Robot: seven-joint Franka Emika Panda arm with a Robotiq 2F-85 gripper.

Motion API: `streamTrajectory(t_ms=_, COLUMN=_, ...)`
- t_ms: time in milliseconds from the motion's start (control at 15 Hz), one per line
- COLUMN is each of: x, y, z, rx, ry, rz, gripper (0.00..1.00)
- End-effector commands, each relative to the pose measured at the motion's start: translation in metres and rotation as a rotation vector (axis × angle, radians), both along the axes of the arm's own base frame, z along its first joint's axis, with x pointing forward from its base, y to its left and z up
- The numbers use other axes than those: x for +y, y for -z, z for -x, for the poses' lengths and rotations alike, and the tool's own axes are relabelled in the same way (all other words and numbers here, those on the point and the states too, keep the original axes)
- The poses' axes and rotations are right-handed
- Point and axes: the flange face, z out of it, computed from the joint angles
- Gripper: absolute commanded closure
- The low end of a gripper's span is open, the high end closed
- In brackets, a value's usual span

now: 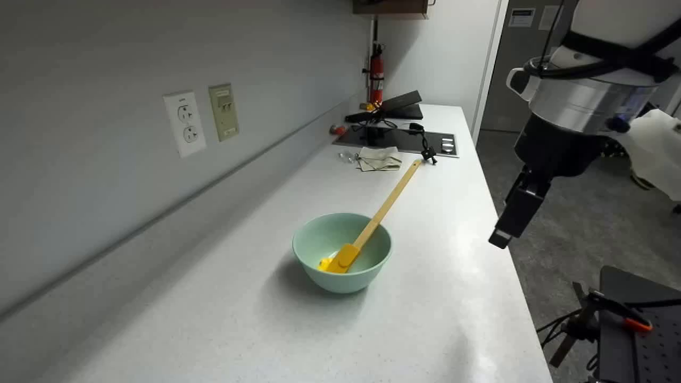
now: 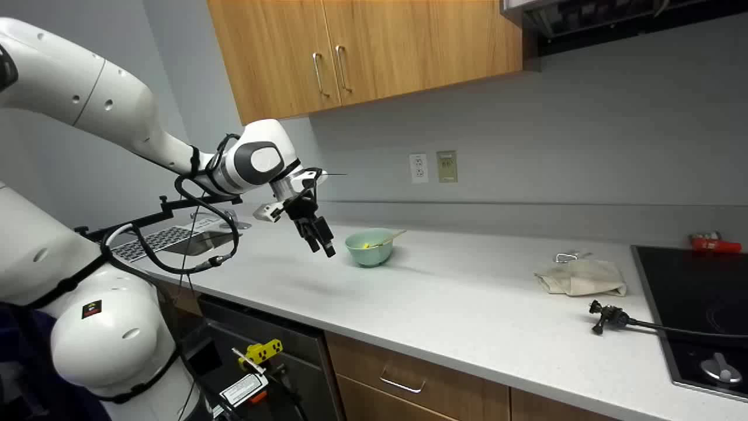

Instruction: Use the wooden spoon to mix in the bowl

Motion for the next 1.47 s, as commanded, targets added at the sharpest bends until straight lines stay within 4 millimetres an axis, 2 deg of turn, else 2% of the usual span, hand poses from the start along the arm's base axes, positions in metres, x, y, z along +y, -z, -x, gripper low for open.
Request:
streamTrajectory(t_ms=0, x=0.000, y=0.000, z=0.000, rx=0.002, ry=0.000, rz=0.000, gripper=0.00)
streamTrajectory(t_ms=1133, x=0.000, y=0.001, z=0.000, rx=0.005, ry=0.000, rz=0.000, gripper=0.00)
streamTrajectory(t_ms=1267, x=-0.021, y=-0.013, z=0.001, rx=0.022, ry=-0.023, rz=-0.014, gripper=0.00)
streamTrajectory(t_ms=1400, x=-0.050, y=-0.030, z=0.003, rx=0.047, ry=-0.053, rz=-0.026, gripper=0.00)
